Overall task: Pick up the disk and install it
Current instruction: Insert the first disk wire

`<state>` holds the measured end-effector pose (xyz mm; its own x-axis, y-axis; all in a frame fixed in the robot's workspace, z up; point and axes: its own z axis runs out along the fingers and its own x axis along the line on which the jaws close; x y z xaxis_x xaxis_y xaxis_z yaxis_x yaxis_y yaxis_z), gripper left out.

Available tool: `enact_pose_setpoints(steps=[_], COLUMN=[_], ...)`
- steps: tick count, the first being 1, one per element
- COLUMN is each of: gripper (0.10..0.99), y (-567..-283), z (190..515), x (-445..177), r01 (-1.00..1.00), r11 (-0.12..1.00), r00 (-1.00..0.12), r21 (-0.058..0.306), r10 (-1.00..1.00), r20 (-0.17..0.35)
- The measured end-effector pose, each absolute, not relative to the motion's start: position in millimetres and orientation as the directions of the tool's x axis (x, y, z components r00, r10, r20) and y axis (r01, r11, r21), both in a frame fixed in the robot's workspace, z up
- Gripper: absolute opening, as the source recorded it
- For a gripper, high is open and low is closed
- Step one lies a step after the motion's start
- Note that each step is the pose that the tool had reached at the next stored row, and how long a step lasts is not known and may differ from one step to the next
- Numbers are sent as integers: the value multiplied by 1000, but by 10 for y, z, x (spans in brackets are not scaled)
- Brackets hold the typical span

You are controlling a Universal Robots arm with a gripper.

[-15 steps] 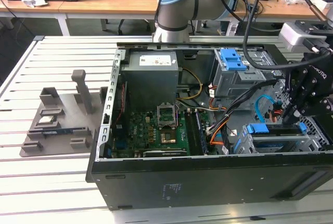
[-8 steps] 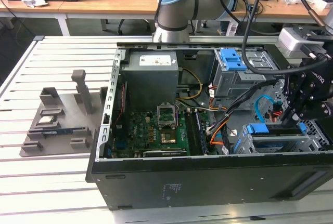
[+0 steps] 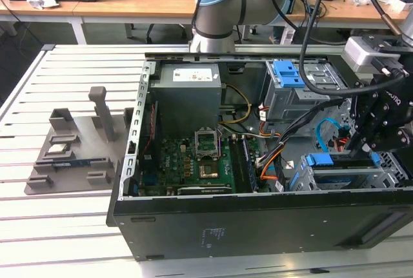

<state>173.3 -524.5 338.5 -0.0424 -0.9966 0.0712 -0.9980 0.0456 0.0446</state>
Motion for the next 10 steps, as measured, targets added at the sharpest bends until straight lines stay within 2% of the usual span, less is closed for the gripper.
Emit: enact_pose_setpoints(steps=[4, 5, 7, 10], gripper=[224, 106, 106, 106], y=[-5208, -5201, -5194, -5194], z=[3565, 3637, 3760, 3781], x=[1734, 1734, 1734, 1734], r01=[-998, -998, -998, -998], r11=[46, 46, 46, 46], r00=[-42, -42, -42, -42], r21=[44, 44, 44, 44], r10=[-997, -997, -997, -997], r20=[71, 71, 71, 71])
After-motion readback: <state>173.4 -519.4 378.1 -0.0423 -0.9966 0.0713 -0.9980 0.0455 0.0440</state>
